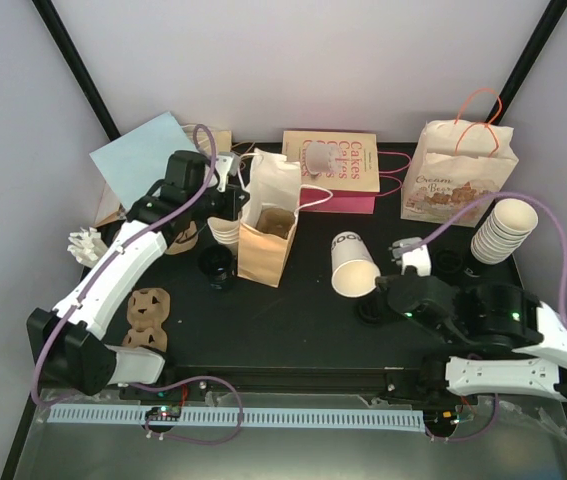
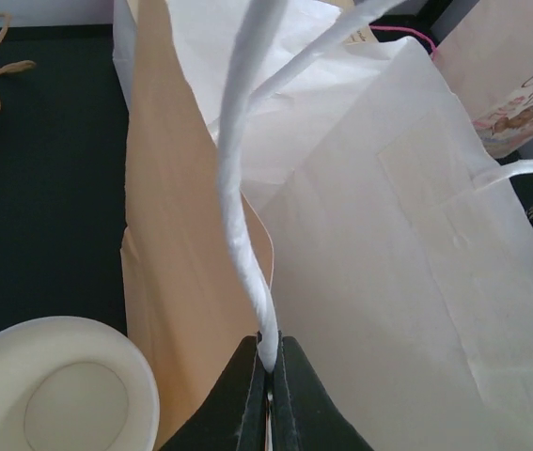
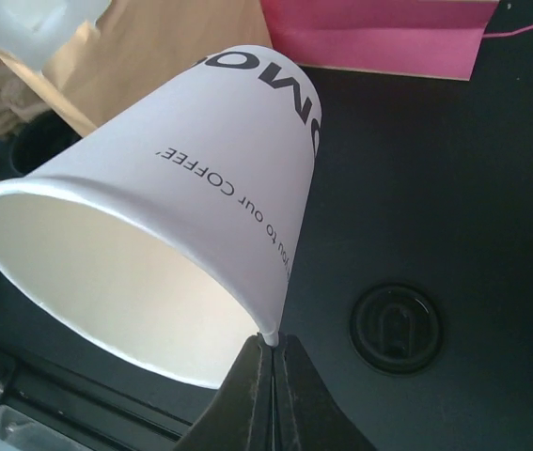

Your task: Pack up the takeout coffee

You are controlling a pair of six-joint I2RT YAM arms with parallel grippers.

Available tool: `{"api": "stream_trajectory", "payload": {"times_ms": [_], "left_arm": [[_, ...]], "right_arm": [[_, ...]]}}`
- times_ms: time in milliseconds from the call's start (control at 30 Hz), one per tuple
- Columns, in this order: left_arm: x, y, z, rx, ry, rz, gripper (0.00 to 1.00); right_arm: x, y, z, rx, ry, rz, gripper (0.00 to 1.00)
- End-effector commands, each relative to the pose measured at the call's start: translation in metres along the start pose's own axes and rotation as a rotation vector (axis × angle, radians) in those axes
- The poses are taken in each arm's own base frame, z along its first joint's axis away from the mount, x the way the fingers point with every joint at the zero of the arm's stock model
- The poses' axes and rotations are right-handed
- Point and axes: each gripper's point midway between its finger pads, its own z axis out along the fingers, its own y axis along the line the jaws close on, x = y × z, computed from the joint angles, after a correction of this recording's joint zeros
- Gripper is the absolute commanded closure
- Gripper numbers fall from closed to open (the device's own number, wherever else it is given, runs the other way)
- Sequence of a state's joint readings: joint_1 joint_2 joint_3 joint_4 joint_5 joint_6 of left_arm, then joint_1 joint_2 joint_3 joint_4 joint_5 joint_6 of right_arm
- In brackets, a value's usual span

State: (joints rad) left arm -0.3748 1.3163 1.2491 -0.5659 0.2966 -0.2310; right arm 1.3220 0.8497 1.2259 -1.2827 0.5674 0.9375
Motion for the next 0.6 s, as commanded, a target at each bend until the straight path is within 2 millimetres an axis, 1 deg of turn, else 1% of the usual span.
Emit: {"api": "stream_trajectory", "payload": {"times_ms": [0,67,133,200,333,367,433,567], "left_arm": [[-0.017,-0.006,0.0,0.031,-0.03,0.036,0.98],[-0.017,-0.003,0.002,0.021,-0.028,0.033,0.98],[-0.018,-0.001,0.003,0.016,-0.031,0.033,0.98],[-0.02,0.0,0.005,0.015,-0.037,0.032,0.98],[-0.024,-0.001,0.007,0.022,-0.041,0.031,0.98],[-0.024,-0.002,0.007,0.028,-0.039,0.031,0.97],[-0.025,-0.005,0.006,0.04,-0.035,0.035,0.93],[-0.026,-0.01,-0.001,0.057,-0.034,0.046,0.77]], "right_arm": [[-0.022,-0.02,-0.025,-0.025,-0.115,0.088,0.99],[-0.02,-0.019,-0.027,-0.035,-0.101,0.076,0.99],[-0.011,-0.013,-0.021,-0.035,-0.051,0.041,0.99],[0.001,-0.001,-0.011,-0.05,0.016,-0.002,0.99],[0.034,0.027,0.012,-0.119,0.162,-0.083,0.99],[0.04,0.03,0.018,-0.122,0.18,-0.096,0.99],[0.056,0.041,0.026,-0.16,0.244,-0.119,0.99],[0.082,0.05,0.045,-0.211,0.377,-0.115,0.99]]}}
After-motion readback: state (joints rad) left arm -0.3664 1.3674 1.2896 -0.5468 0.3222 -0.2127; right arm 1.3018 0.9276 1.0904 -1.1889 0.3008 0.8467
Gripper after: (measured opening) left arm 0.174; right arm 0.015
